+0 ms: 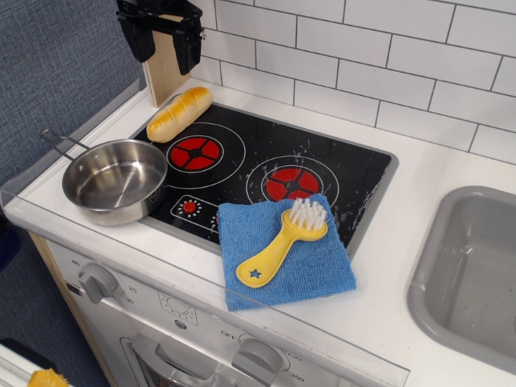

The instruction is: Place the hotdog on the upper right stove edge

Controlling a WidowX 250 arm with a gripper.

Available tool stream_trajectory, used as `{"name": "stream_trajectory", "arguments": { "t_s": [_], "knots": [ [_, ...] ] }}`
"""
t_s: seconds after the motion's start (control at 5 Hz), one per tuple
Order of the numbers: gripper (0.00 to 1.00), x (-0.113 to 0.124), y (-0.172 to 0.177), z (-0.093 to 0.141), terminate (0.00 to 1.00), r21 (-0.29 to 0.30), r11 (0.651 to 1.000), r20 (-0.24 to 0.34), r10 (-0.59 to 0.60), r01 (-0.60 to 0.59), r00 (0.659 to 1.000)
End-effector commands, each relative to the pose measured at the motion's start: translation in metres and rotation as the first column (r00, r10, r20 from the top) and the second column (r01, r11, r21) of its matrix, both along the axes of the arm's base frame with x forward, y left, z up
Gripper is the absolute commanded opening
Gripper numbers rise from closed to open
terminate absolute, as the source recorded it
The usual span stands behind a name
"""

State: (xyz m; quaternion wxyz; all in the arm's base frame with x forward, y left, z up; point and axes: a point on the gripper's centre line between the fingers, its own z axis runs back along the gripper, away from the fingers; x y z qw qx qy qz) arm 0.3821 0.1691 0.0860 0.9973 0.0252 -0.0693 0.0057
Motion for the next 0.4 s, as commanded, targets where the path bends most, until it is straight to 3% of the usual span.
{"name": "stream_trajectory", "arguments": {
  "t_s": [0.0,0.2],
  "knots": [
    [1.00,-0.0070,-0.0017,0.0306,0.00,0.068,0.998,0.045,-0.010,0.007,0.999],
    [1.00,-0.0070,-0.0017,0.0306,1.00,0.068,0.998,0.045,-0.010,0.007,0.999]
  ]
}}
